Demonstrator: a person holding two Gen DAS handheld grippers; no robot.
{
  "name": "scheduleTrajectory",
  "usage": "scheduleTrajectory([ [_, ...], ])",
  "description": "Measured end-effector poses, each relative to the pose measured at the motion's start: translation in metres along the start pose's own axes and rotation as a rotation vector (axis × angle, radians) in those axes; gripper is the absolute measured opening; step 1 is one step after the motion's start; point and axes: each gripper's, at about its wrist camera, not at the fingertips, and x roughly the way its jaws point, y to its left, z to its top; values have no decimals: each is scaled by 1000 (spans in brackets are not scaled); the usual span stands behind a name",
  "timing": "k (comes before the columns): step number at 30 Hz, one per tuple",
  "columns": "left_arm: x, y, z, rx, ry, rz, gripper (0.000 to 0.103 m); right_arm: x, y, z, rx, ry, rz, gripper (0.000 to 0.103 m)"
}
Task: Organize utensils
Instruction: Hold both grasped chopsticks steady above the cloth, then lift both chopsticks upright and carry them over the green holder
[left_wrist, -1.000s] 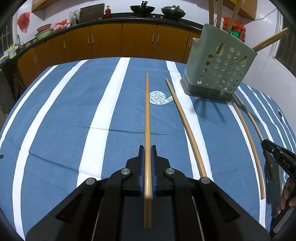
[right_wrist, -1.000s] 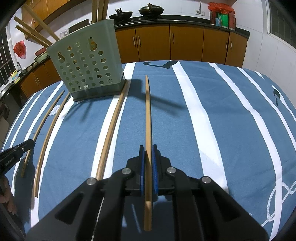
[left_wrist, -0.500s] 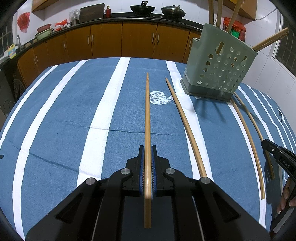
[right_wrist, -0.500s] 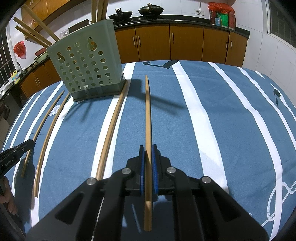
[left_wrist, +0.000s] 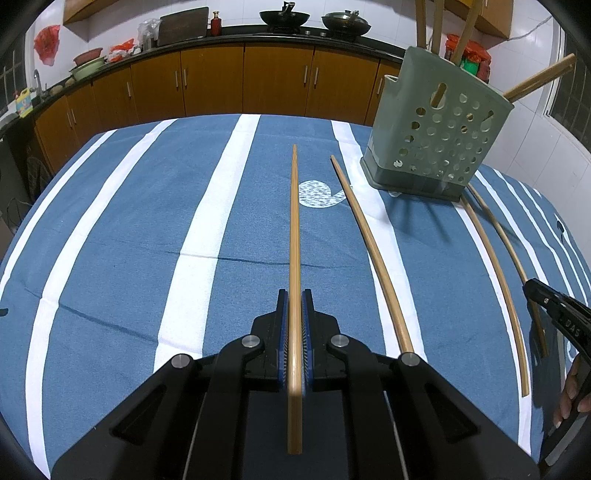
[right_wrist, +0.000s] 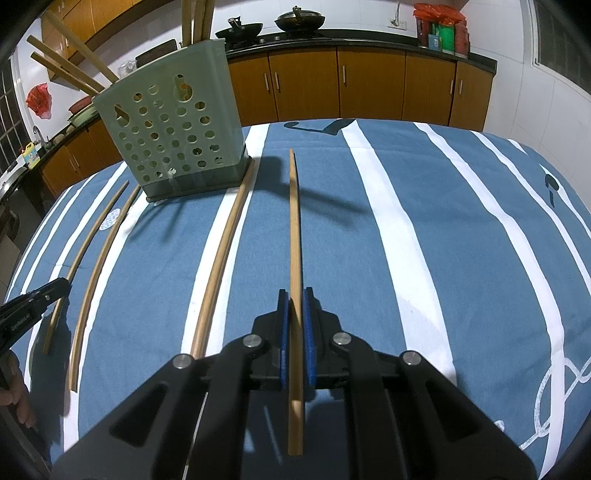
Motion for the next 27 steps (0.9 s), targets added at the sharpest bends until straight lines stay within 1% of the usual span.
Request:
scheduleTrajectory([
  [7,-2,0,-3,11,2,3,8,-1,0,-3,-3,0,1,11],
  [9,-2,0,-3,13,2,6,8,-1,0,-3,-5,0,-2,8],
  [12,-2,-2,-1,26,8,9,8,-3,0,-4,-13,-1,-3,8],
  [14,-5,0,1,23,6,3,8,-9,-1,-2,-8,-17,-2,8],
  [17,-18,1,9,21,-37,0,8,-27,-2,6,-6,-71,4,8],
  [24,-71,4,43,-6,-211,-38,8,-80,-3,34,3,-239,22,8],
  [27,-89,2,57,-15,-272,-57,8,-94,-2,44,0,-287,26,8],
])
